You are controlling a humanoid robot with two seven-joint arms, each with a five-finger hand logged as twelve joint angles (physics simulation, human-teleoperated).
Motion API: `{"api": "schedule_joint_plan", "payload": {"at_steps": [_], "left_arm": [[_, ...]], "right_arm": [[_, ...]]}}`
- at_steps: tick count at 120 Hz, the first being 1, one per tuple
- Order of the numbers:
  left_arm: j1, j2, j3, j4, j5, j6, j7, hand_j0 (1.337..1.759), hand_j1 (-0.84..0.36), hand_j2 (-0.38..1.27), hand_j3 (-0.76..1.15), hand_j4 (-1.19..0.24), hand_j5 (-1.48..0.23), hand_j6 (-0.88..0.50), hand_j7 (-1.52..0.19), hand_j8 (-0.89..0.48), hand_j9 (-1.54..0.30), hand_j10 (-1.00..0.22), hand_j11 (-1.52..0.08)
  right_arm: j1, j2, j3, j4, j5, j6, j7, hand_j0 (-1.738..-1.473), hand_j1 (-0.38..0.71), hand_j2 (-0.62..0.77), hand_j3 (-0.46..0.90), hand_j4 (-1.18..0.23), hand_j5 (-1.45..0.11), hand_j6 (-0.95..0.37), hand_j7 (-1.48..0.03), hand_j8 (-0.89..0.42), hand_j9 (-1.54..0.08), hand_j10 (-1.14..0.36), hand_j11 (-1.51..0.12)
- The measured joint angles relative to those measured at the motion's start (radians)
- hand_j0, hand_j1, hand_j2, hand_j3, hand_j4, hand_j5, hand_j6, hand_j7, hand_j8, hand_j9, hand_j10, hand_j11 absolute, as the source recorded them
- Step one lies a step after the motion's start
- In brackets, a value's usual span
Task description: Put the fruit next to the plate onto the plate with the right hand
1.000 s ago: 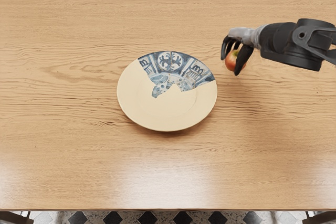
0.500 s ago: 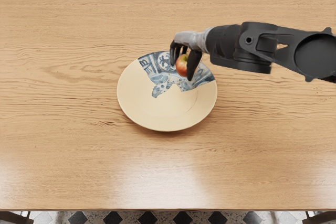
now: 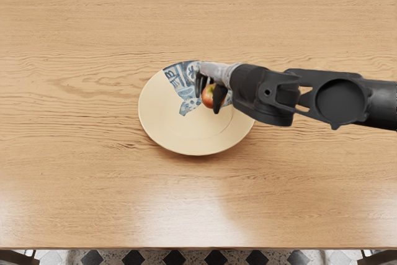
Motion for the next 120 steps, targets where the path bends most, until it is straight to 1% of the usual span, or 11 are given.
{"api": "schedule_joint_plan", "payload": {"at_steps": [36,38,45,52,59,68,74,90,106,120], "left_arm": [[0.000,0.000,0.000,0.000,0.000,0.000,0.000,1.658,0.35,0.00,0.00,0.00,0.00,0.00,0.00,0.00,0.00,0.00,0.00],[0.001,0.000,0.000,0.000,0.000,0.000,0.000,1.658,0.35,0.00,0.00,0.00,0.00,0.00,0.00,0.00,0.00,0.00,0.00],[0.000,0.000,0.000,0.000,0.000,0.000,0.000,1.658,0.35,0.00,0.00,0.00,0.00,0.00,0.00,0.00,0.00,0.00,0.00],[0.000,0.000,0.000,0.000,0.000,0.000,0.000,1.658,0.35,0.00,0.00,0.00,0.00,0.00,0.00,0.00,0.00,0.00,0.00],[0.000,0.000,0.000,0.000,0.000,0.000,0.000,1.658,0.35,0.00,0.00,0.00,0.00,0.00,0.00,0.00,0.00,0.00,0.00],[0.000,0.000,0.000,0.000,0.000,0.000,0.000,1.658,0.35,0.00,0.00,0.00,0.00,0.00,0.00,0.00,0.00,0.00,0.00],[0.001,0.000,0.000,0.000,0.000,0.000,0.000,1.658,0.35,0.00,0.00,0.00,0.00,0.00,0.00,0.00,0.00,0.00,0.00],[0.001,0.000,0.000,0.000,0.000,0.000,0.000,1.658,0.35,0.00,0.00,0.00,0.00,0.00,0.00,0.00,0.00,0.00,0.00],[0.000,0.000,0.000,0.000,0.000,0.000,0.000,1.658,0.35,0.00,0.00,0.00,0.00,0.00,0.00,0.00,0.00,0.00,0.00],[0.000,0.000,0.000,0.000,0.000,0.000,0.000,1.658,0.35,0.00,0.00,0.00,0.00,0.00,0.00,0.00,0.00,0.00,0.00]], "right_arm": [[-0.024,0.020,-0.040,-0.014,0.000,-0.040,0.000,-1.654,0.36,0.45,0.00,-0.72,-1.08,-0.43,-1.00,-0.27,-1.06,-0.43,-1.09],[-0.024,0.021,-0.039,-0.016,0.001,-0.041,0.000,-1.655,0.33,0.41,0.00,-0.69,-1.03,-0.43,-0.95,-0.27,-1.02,-0.43,-1.04],[-0.028,0.022,-0.032,-0.030,0.004,-0.043,0.000,-1.655,0.18,0.31,0.00,-0.53,-0.79,-0.33,-0.73,-0.21,-0.78,-0.33,-0.79],[-0.031,0.022,-0.017,-0.038,0.006,-0.041,0.000,-1.656,0.05,0.23,0.00,-0.40,-0.60,-0.26,-0.55,-0.16,-0.59,-0.26,-0.60],[-0.031,0.021,0.001,-0.042,0.019,-0.030,0.000,-1.657,-0.04,0.17,0.00,-0.31,-0.46,-0.20,-0.42,-0.13,-0.45,-0.20,-0.46],[-0.028,0.009,0.045,-0.044,0.056,0.019,-0.001,-1.657,-0.13,0.12,0.00,-0.22,-0.32,-0.14,-0.30,-0.10,-0.32,-0.14,-0.33],[-0.028,-0.026,0.100,-0.042,0.109,0.088,-0.001,-1.657,-0.17,0.09,0.00,-0.18,-0.26,-0.12,-0.24,-0.08,-0.26,-0.12,-0.26],[-0.024,-0.164,0.213,-0.040,0.299,0.320,-0.001,-1.658,-0.24,0.05,0.00,-0.11,-0.15,-0.08,-0.14,-0.06,-0.15,-0.07,-0.15],[-0.022,-0.312,0.249,-0.042,0.481,0.572,-0.001,-1.658,-0.28,0.02,0.00,-0.07,-0.10,-0.05,-0.09,-0.04,-0.09,-0.05,-0.10],[-0.024,-0.426,0.257,-0.044,0.566,0.670,-0.001,-1.658,-0.30,0.01,0.00,-0.05,-0.07,-0.04,-0.07,-0.04,-0.07,-0.04,-0.07]]}}
